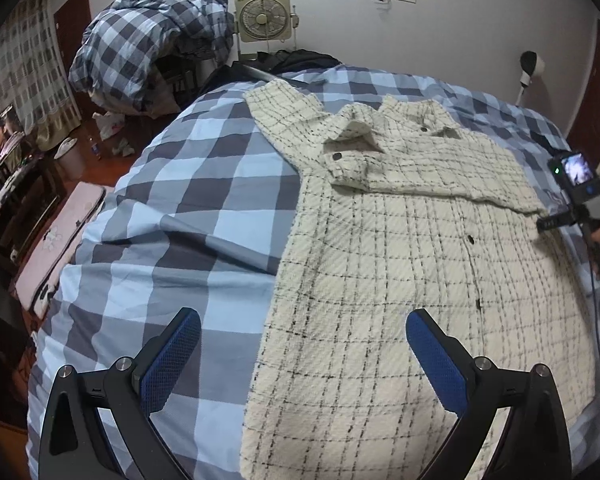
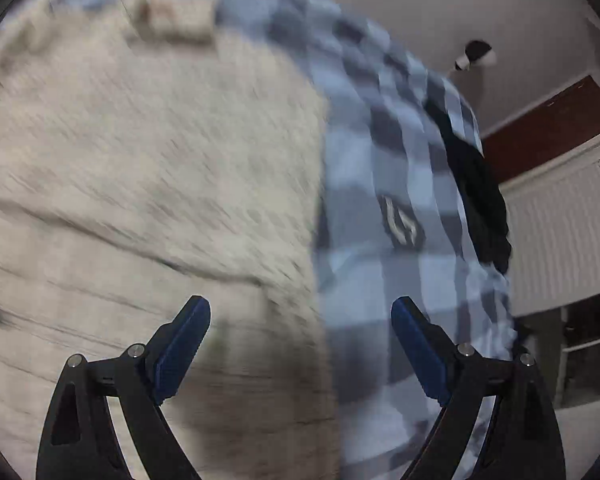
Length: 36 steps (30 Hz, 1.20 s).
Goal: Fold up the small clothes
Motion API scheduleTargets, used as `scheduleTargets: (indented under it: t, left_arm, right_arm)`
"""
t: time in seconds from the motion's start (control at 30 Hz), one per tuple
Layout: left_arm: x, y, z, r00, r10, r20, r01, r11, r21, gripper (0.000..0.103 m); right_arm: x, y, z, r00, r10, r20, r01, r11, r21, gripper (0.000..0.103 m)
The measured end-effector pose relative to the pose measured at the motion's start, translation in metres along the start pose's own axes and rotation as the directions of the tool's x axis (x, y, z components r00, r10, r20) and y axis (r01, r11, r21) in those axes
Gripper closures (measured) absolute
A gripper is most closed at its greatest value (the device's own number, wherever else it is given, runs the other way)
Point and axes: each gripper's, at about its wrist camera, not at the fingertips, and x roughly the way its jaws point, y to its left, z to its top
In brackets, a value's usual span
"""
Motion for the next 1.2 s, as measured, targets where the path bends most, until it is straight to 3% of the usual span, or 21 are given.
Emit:
scheduleTargets:
  t: [0.07, 0.2, 0.27, 0.33, 0.37, 0.47, 0.53, 0.57, 0.7, 0.83, 0.9, 0.93, 0.97, 1.03, 1.07, 1.1, 1.13, 1.2]
  left_arm:
    - [0.004, -0.003, -0.001, 1.0, 0.015, -0.007, -0.015, 1.0, 0.012, 0.0]
    - [0.014, -0.006, -0.006, 0.999, 0.034, -0.041, -0.033, 0.999, 0.031, 0.0]
    - [0.018, -0.008, -0.008, 0.998, 0.033, -0.058, -0.031, 0.999, 0.039, 0.0]
    - [0.02, -0.011, -0.01, 0.997, 0.037, -0.061, -0.034, 0.998, 0.053, 0.0]
    - [0.02, -0.013, -0.01, 0.997, 0.045, -0.058, -0.041, 0.997, 0.064, 0.0]
    - [0.02, -0.014, -0.009, 0.997, 0.058, -0.046, -0.054, 0.996, 0.077, 0.0]
    - [0.02, -0.013, -0.008, 0.997, 0.058, -0.052, -0.054, 0.996, 0.072, 0.0]
    - [0.02, -0.012, -0.008, 0.997, 0.056, -0.055, -0.052, 0.996, 0.07, 0.0]
    - [0.016, -0.011, -0.007, 0.998, 0.041, -0.05, -0.038, 0.998, 0.057, 0.0]
    - [0.006, -0.009, -0.003, 0.999, 0.035, -0.017, -0.034, 0.999, 0.042, 0.0]
    - [0.002, -0.007, -0.002, 1.0, 0.028, -0.01, -0.027, 0.999, 0.029, 0.0]
    - [0.001, -0.006, -0.001, 1.0, 0.024, -0.009, -0.024, 0.999, 0.021, 0.0]
    - [0.0, -0.005, 0.0, 1.0, 0.023, -0.008, -0.023, 1.0, 0.014, 0.0]
    - [-0.002, -0.002, 0.0, 1.0, 0.018, -0.002, -0.018, 1.0, -0.002, 0.0]
    - [-0.004, 0.0, 0.0, 1.0, 0.016, 0.0, -0.016, 1.0, -0.008, 0.0]
    - [-0.004, 0.0, 0.0, 1.0, 0.015, 0.001, -0.015, 1.0, -0.01, 0.0]
    - [-0.004, 0.002, 0.0, 1.0, 0.017, 0.0, -0.017, 1.0, -0.013, 0.0]
    - [-0.004, 0.005, 0.001, 1.0, 0.016, -0.001, -0.016, 0.999, -0.027, 0.0]
  right_arm:
    - [0.025, -0.002, -0.003, 0.998, 0.023, -0.055, -0.022, 1.0, 0.011, 0.013]
    - [0.033, -0.011, 0.008, 0.991, 0.128, -0.044, -0.118, 0.977, 0.179, 0.013]
    - [0.038, -0.019, 0.01, 0.993, 0.113, -0.036, -0.1, 0.962, 0.255, 0.013]
    - [0.042, -0.045, 0.014, 0.998, 0.048, -0.04, -0.03, 0.931, 0.365, 0.012]
    - [0.044, -0.063, 0.012, 0.998, 0.054, -0.036, -0.033, 0.899, 0.438, 0.011]
    - [0.068, -0.109, -0.011, 0.964, 0.266, 0.02, -0.21, 0.712, 0.67, 0.01]
    - [0.099, -0.107, -0.024, 0.922, 0.385, -0.045, -0.234, 0.646, 0.726, 0.001]
    - [0.114, -0.099, -0.029, 0.89, 0.447, -0.089, -0.248, 0.639, 0.729, 0.001]
    - [0.089, -0.096, -0.017, 0.908, 0.41, -0.091, -0.263, 0.724, 0.638, 0.001]
    - [0.034, -0.099, 0.001, 0.956, 0.294, -0.013, -0.241, 0.805, 0.542, 0.001]
    - [-0.008, -0.083, 0.008, 0.995, 0.102, 0.001, -0.089, 0.865, 0.495, 0.001]
    - [-0.036, -0.064, 0.012, 0.999, -0.047, 0.019, 0.034, 0.894, 0.447, 0.001]
    - [-0.063, -0.042, 0.019, 0.985, -0.164, 0.055, 0.129, 0.91, 0.394, 0.001]
    - [-0.096, -0.01, 0.033, 0.955, -0.272, 0.114, 0.217, 0.91, 0.352, 0.001]
    - [-0.109, 0.001, 0.038, 0.948, -0.277, 0.155, 0.211, 0.915, 0.345, 0.001]
    - [-0.126, 0.019, 0.047, 0.951, -0.224, 0.213, 0.146, 0.933, 0.328, 0.001]
    - [-0.136, 0.04, 0.059, 0.959, -0.12, 0.256, 0.042, 0.956, 0.289, 0.001]
    - [-0.143, 0.081, 0.084, 0.962, 0.081, 0.262, -0.135, 0.972, 0.194, 0.001]
